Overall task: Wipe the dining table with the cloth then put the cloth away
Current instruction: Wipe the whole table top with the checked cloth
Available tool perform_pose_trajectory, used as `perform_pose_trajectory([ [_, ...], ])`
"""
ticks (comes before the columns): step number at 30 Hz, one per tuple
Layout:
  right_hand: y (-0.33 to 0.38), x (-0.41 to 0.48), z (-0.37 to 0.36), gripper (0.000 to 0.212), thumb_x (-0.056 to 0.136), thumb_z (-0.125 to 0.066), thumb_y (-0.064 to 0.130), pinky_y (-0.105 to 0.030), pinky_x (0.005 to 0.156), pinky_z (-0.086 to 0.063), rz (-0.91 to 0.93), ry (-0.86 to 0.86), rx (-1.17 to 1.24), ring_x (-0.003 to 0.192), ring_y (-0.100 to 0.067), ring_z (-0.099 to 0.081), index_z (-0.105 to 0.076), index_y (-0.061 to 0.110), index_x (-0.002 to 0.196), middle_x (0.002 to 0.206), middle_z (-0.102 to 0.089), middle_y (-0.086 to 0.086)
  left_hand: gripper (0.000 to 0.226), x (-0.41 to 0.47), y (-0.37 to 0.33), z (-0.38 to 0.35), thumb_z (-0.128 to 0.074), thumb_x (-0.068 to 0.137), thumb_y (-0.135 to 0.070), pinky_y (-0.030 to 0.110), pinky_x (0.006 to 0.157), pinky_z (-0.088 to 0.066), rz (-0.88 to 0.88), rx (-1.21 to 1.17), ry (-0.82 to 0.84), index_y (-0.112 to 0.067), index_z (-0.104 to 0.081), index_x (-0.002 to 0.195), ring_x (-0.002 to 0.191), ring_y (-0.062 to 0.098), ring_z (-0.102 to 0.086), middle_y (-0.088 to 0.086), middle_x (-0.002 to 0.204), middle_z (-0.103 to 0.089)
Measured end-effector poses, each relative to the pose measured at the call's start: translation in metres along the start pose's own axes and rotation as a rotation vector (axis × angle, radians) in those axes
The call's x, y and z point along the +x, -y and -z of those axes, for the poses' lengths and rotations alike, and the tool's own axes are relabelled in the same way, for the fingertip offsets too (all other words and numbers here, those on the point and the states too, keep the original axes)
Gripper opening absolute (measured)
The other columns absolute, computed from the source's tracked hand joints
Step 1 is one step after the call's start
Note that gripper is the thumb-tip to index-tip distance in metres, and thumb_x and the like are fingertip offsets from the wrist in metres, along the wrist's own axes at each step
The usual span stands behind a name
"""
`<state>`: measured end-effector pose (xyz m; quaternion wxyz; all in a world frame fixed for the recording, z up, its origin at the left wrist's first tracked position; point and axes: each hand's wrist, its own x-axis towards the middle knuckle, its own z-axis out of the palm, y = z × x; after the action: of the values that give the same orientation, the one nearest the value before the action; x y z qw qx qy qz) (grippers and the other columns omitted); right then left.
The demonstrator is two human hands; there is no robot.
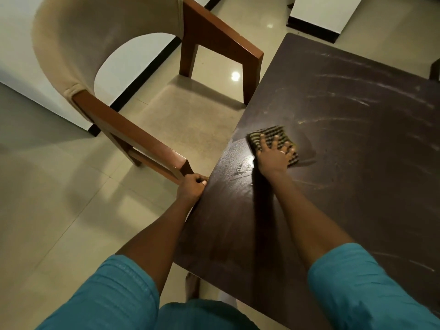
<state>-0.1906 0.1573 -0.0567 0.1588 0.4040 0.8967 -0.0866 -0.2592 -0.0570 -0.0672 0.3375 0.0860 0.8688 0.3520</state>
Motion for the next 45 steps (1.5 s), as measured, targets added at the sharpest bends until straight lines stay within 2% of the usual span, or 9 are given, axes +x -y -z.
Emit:
perform_pose_trajectory([
  [5, 0.080, -0.058, -0.029, 0.057, 0.100, -0.029, 0.038, -0.061, 0.112, 0.001, 0.253, 0.026, -0.018, 0.142, -0.051, -0.002, -0.009, 0.026, 0.152, 0.158, -0.003, -0.022, 0.024, 0.000, 0.001, 0.000, -0.054, 0.088, -0.007, 0.041, 0.094, -0.048, 0.010, -0.044, -0.016, -0.002, -0.068, 0.107, 0.105, 0.031, -0.061, 0.017, 0.110, -0.069],
  [10, 0.082, -0.096, -0.048, 0.057, 0.101, -0.026, 0.038, -0.060, 0.113, 0.004, 0.282, 0.030, 0.031, 0.143, -0.047, 0.002, -0.006, 0.023, 0.152, 0.158, -0.001, -0.021, 0.025, 0.002, 0.000, -0.002, -0.054, 0.088, -0.005, 0.035, 0.087, -0.044, -0.018, -0.006, -0.014, 0.003, -0.065, 0.109, 0.104, 0.033, -0.060, 0.021, 0.111, -0.067],
  [16, 0.005, -0.108, -0.047, 0.061, 0.098, -0.035, 0.036, -0.063, 0.111, 0.001, -0.048, -0.042, 0.110, 0.143, -0.047, -0.004, -0.012, 0.019, 0.152, 0.158, -0.006, -0.022, 0.024, 0.000, 0.000, -0.006, -0.049, 0.090, -0.002, 0.028, 0.080, -0.039, -0.034, -0.058, -0.019, 0.004, -0.064, 0.107, 0.105, 0.034, -0.058, 0.022, 0.109, -0.066],
  [23, -0.125, -0.127, -0.051, 0.059, 0.097, -0.037, 0.032, -0.064, 0.111, -0.001, -0.531, -0.087, 0.104, 0.138, -0.055, -0.012, -0.024, 0.006, 0.149, 0.152, -0.019, -0.032, 0.025, 0.000, 0.001, -0.010, -0.045, 0.091, -0.002, 0.038, 0.086, -0.044, -0.008, -0.032, -0.034, 0.002, -0.062, 0.109, 0.105, 0.036, -0.057, 0.022, 0.113, -0.064],
  [30, -0.140, -0.135, -0.058, 0.057, 0.097, -0.041, 0.022, -0.060, 0.112, -0.006, -0.629, -0.150, 0.217, 0.140, -0.051, -0.012, -0.027, -0.004, 0.146, 0.154, -0.019, -0.027, 0.027, -0.002, 0.003, -0.010, -0.044, 0.092, -0.002, 0.033, 0.084, -0.043, -0.009, -0.081, -0.033, 0.002, -0.061, 0.112, 0.107, 0.034, -0.057, 0.021, 0.114, -0.064],
  [36, -0.042, -0.129, -0.062, 0.057, 0.099, -0.029, 0.028, -0.064, 0.111, -0.008, -0.342, -0.130, 0.149, 0.139, -0.052, -0.014, -0.019, 0.004, 0.150, 0.153, -0.017, -0.029, 0.028, -0.004, 0.004, -0.004, -0.043, 0.093, -0.002, 0.031, 0.086, -0.044, -0.021, -0.142, 0.031, 0.002, -0.061, 0.115, 0.103, 0.028, -0.057, 0.018, 0.118, -0.063],
  [39, 0.020, -0.145, -0.068, 0.060, 0.099, -0.031, 0.032, -0.065, 0.110, -0.003, -0.137, -0.082, 0.103, 0.141, -0.051, -0.009, -0.011, 0.012, 0.152, 0.155, -0.010, -0.028, 0.032, -0.011, 0.007, -0.001, -0.036, 0.095, 0.002, 0.028, 0.077, -0.045, -0.056, -0.130, 0.074, 0.002, -0.059, 0.117, 0.094, 0.020, -0.053, 0.015, 0.114, -0.061],
  [42, 0.064, -0.173, -0.076, 0.060, 0.098, -0.034, 0.034, -0.061, 0.112, 0.002, 0.077, -0.078, 0.135, 0.143, -0.047, -0.006, -0.013, 0.018, 0.152, 0.157, -0.008, -0.024, 0.032, -0.018, 0.019, 0.001, -0.035, 0.095, 0.002, 0.016, 0.063, -0.046, -0.084, -0.125, 0.009, 0.003, -0.060, 0.114, 0.095, 0.021, -0.054, 0.018, 0.116, -0.062],
  [45, 0.079, -0.199, -0.087, 0.059, 0.098, -0.037, 0.035, -0.057, 0.112, 0.005, 0.189, -0.043, 0.132, 0.144, -0.044, -0.007, -0.018, 0.019, 0.151, 0.157, -0.012, -0.021, 0.033, -0.024, 0.028, 0.000, -0.039, 0.091, 0.003, 0.026, 0.086, -0.045, -0.074, -0.097, -0.089, -0.001, -0.061, 0.115, 0.111, 0.029, -0.056, 0.018, 0.123, -0.061],
])
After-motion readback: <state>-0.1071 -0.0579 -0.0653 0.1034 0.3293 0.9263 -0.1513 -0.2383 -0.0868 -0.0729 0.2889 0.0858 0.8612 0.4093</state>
